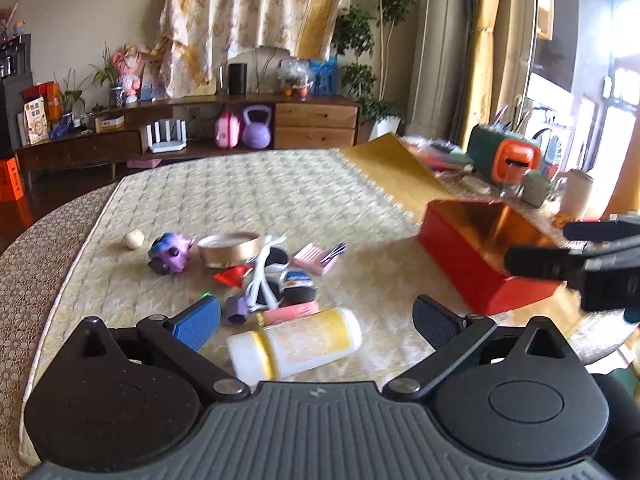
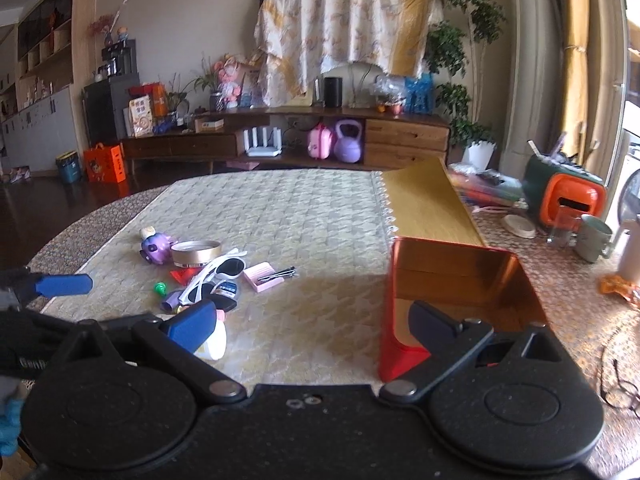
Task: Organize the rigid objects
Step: 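Grasp the silver nail clipper with the right gripper while the left gripper approaches the white-yellow bottle, then carry the nail clipper into the red tin with the right gripper while the left gripper lifts the bottle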
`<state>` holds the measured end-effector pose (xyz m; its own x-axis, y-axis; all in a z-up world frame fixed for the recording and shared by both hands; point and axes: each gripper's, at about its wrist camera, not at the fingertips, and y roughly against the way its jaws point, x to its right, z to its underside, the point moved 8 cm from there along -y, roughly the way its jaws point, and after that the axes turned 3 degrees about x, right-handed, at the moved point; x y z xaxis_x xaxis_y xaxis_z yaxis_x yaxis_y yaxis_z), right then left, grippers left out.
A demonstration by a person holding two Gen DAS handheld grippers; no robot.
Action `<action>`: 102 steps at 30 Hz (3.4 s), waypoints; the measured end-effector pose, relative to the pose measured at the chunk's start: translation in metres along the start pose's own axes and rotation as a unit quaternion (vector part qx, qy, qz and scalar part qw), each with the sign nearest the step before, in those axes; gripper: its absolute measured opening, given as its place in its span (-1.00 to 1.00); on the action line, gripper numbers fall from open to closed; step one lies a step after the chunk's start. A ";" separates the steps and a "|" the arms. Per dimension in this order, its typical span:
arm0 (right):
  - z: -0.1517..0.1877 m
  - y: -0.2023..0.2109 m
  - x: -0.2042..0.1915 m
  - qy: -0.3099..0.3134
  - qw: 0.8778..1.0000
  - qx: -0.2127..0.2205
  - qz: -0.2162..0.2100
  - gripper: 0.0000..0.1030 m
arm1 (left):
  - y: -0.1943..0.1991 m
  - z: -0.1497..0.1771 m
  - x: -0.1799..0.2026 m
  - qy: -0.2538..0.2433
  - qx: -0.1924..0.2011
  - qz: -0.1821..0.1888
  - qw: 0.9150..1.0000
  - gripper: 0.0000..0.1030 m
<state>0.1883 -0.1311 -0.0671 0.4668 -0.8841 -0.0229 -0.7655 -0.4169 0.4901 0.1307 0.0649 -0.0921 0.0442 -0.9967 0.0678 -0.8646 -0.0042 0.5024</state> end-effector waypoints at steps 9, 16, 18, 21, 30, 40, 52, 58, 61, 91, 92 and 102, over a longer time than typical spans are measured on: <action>-0.014 -0.052 -0.006 0.007 1.000 -0.026 -0.012 0.99 | -0.045 0.010 -0.008 -0.024 -0.036 0.039 0.998 1.00; -0.021 -0.097 -0.014 0.014 0.998 -0.053 -0.018 0.97 | -0.063 0.008 -0.006 -0.056 -0.023 0.045 0.997 1.00; -0.025 -0.110 -0.019 0.019 0.998 -0.056 -0.016 0.97 | -0.069 0.010 -0.003 -0.073 -0.024 0.048 0.996 1.00; -0.026 -0.132 -0.021 0.023 0.998 -0.065 -0.009 0.96 | -0.076 0.014 0.003 -0.097 -0.028 0.059 0.993 1.00; -0.016 -0.192 -0.014 -0.017 0.993 -0.119 0.012 0.68 | -0.091 0.031 0.007 -0.157 -0.046 0.087 0.983 0.99; -0.005 -0.221 -0.017 -0.078 0.983 -0.165 -0.001 0.30 | -0.097 0.040 0.003 -0.172 -0.054 0.098 0.979 0.87; 0.001 -0.234 -0.026 -0.085 0.978 -0.191 -0.021 -0.05 | -0.094 0.049 0.009 -0.202 -0.053 0.109 0.972 0.54; -0.001 -0.237 -0.020 -0.092 0.977 -0.190 -0.021 -0.46 | -0.093 0.049 0.009 -0.207 -0.049 0.106 0.971 0.53; 0.000 -0.236 -0.018 -0.098 0.977 -0.188 -0.027 -0.79 | -0.092 0.048 0.008 -0.204 -0.050 0.105 0.972 0.52; -0.016 -0.169 0.003 -0.125 0.978 -0.147 -0.080 -0.94 | -0.102 0.033 -0.012 -0.083 -0.093 0.088 0.988 0.49; -0.019 -0.167 0.002 -0.123 0.978 -0.144 -0.082 -0.94 | -0.102 0.032 -0.012 -0.081 -0.093 0.087 0.989 0.47; -0.026 -0.147 0.014 -0.120 0.982 -0.125 -0.077 -0.95 | -0.103 0.029 -0.015 -0.070 -0.099 0.075 0.990 -0.02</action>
<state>0.3192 -0.0761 -0.1167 0.4271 -0.8518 -0.3032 -0.5481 -0.5106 0.6624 0.2050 0.0778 -0.1698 -0.1593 -0.9864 0.0412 -0.7408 0.1470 0.6554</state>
